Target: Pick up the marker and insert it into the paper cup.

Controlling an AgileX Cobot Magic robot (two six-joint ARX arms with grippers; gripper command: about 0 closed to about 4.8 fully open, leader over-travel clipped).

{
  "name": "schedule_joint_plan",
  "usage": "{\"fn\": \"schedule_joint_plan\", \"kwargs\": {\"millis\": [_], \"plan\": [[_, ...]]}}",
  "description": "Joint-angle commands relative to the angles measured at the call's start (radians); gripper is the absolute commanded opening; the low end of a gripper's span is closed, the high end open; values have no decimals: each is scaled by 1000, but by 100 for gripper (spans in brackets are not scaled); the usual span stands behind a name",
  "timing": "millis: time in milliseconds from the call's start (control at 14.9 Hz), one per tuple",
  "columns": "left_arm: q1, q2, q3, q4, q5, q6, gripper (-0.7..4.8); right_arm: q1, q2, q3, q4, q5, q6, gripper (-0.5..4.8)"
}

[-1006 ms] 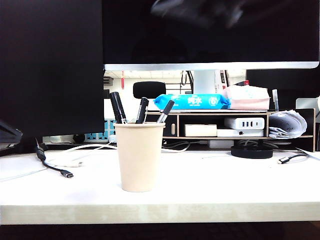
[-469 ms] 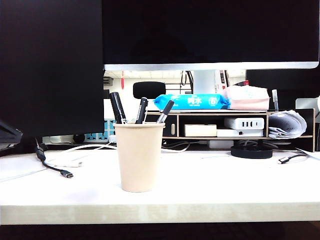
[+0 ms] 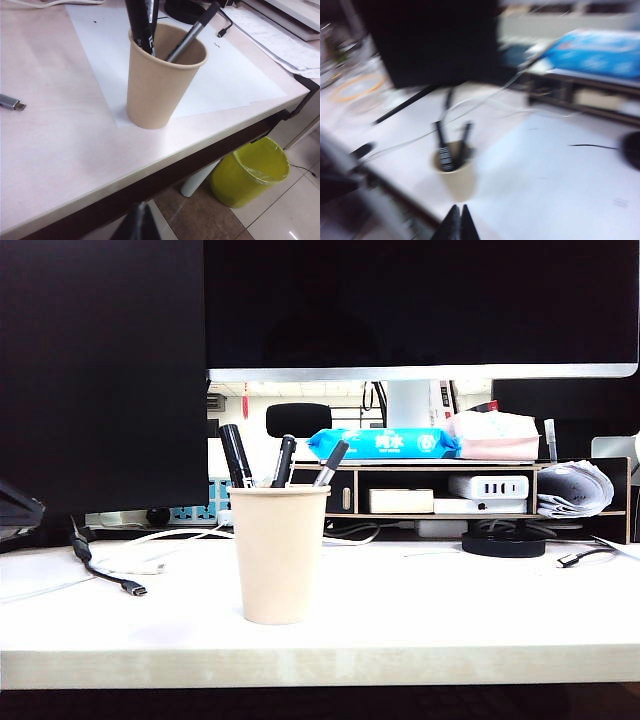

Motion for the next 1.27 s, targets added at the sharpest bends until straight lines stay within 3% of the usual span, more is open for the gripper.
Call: {"fn": "schedule_joint_plan", "kwargs": {"millis": [67, 335, 402, 671, 1140, 1274], "plan": [[0, 0, 0, -2, -3, 5, -5, 1, -156, 1, -102, 113, -3, -6], [1, -1, 0, -2, -3, 5, -5, 5, -152, -23, -134, 93, -10, -5], [0, -1, 0, -3, -3, 5, -5, 5, -152, -32, -122, 129, -10, -5], [0, -1, 0, -3, -3, 5, -5, 6, -152, -177, 114, 133, -55, -1], [0, -1, 0, -3, -3, 5, -5, 5, -152, -184, 78, 126, -55, 14], [0, -1, 0, -2, -3, 5, -5, 3, -152, -196, 76, 172, -137, 14]]}}
